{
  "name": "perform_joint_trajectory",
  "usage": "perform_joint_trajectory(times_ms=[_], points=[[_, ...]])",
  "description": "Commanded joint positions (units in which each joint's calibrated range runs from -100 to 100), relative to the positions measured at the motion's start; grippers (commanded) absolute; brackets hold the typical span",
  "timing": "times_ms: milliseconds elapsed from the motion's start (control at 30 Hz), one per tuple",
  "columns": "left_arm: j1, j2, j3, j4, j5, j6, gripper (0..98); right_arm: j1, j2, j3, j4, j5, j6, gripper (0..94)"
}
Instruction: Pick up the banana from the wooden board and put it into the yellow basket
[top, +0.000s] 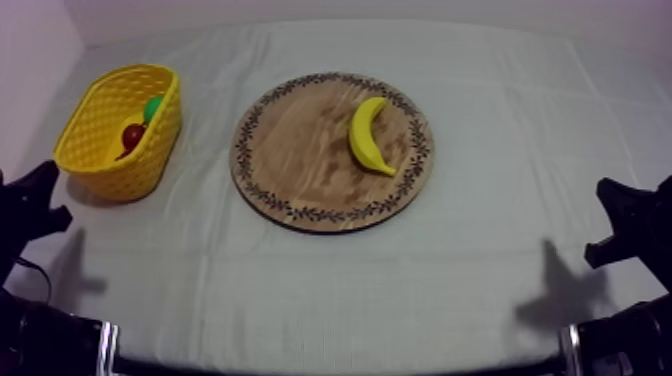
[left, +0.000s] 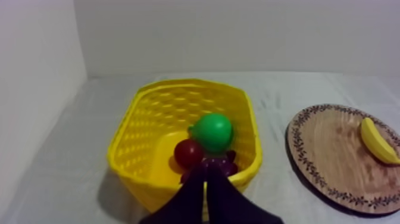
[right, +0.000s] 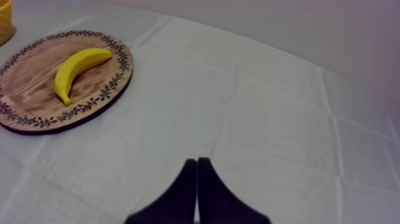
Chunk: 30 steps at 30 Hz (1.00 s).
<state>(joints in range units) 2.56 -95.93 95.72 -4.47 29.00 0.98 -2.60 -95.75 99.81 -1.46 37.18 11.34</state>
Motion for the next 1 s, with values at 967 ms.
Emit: perform_joint_trajectory(times_ms=[967], points=[[5.43, 47.93, -63.55, -3.79, 24.85, 6.90, 0.0, 0.00, 0.00, -0.03, 0.02, 0.00, 0.02, 0.3]])
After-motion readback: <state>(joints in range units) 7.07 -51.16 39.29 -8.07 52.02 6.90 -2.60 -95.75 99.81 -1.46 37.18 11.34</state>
